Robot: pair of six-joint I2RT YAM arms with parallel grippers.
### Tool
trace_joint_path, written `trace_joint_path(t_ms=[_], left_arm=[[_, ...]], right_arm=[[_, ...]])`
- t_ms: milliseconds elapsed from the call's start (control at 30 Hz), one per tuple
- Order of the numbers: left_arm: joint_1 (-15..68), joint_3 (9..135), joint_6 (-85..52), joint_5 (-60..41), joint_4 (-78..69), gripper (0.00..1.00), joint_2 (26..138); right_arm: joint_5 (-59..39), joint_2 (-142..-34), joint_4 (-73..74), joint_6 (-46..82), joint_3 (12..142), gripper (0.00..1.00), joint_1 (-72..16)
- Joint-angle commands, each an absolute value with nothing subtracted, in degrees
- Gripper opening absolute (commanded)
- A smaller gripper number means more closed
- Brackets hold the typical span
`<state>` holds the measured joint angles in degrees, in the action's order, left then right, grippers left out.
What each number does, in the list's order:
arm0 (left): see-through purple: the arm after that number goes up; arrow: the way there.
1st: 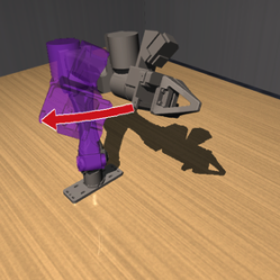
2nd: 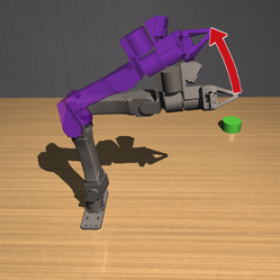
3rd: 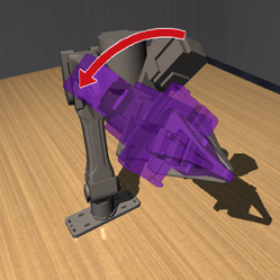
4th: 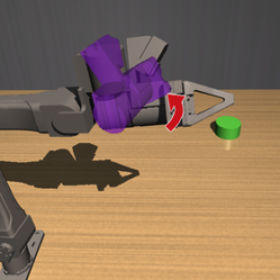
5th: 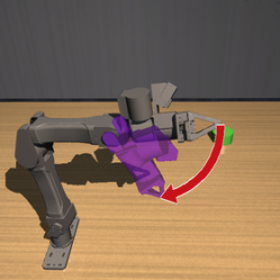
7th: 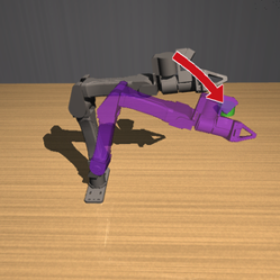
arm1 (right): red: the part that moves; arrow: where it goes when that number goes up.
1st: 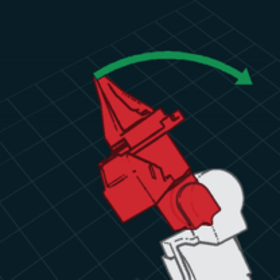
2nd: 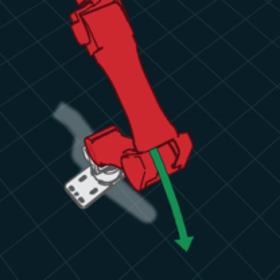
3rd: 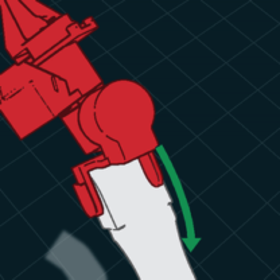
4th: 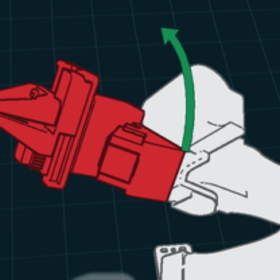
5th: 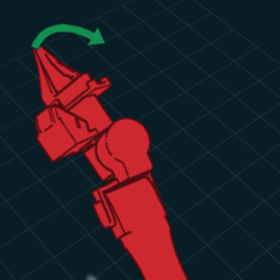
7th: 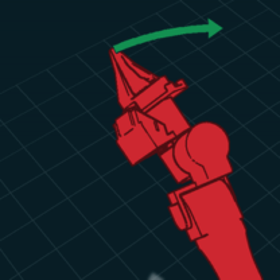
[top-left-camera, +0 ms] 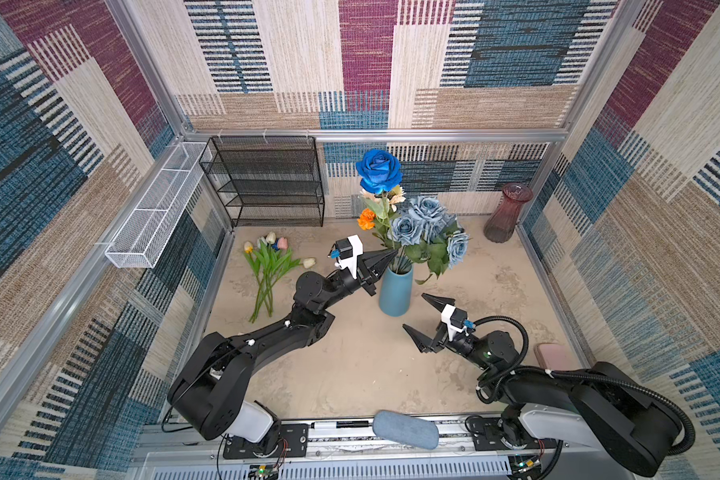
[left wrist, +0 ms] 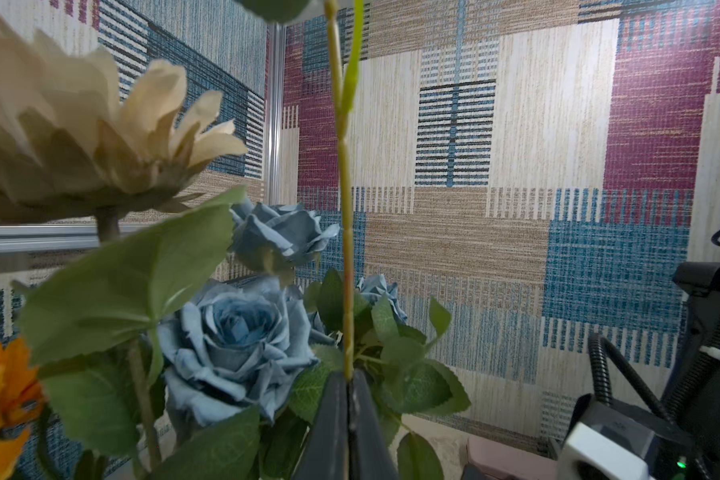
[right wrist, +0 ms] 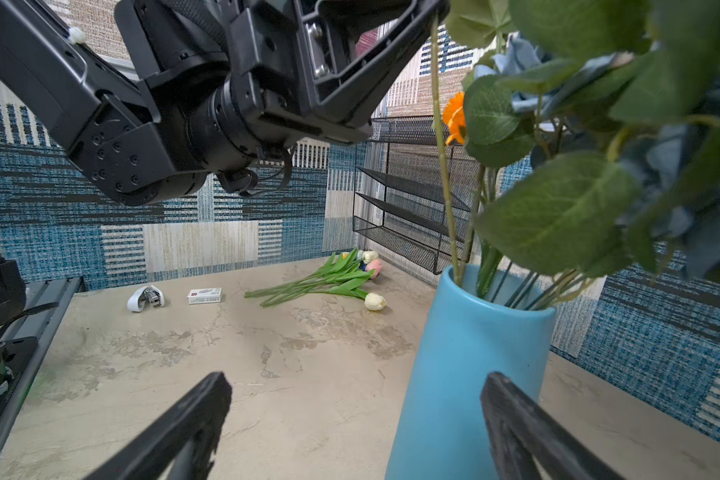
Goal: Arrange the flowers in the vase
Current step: 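Hold the bright blue rose upright and align its stem over the vase opening, then lower the bright blue rose stem into the light-blue vase with the left gripper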
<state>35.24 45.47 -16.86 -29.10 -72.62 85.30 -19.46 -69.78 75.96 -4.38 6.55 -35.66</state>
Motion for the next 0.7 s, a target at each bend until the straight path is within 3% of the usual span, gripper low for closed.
trace_joint_path(t_ms=[0,667], left_arm=[[35.2,44.8,-18.2,-29.4,-76.0,0.0,85.3],[35.5,43.1,-12.1,-29.9,-60.1,0.02,79.7]], right_arm=[[-19.2,-70.4,77.0,-4.0,6.9,0.97,-35.8],[-17.8,-71.6,77.3,-2.8,7.5,0.98,-35.8]])
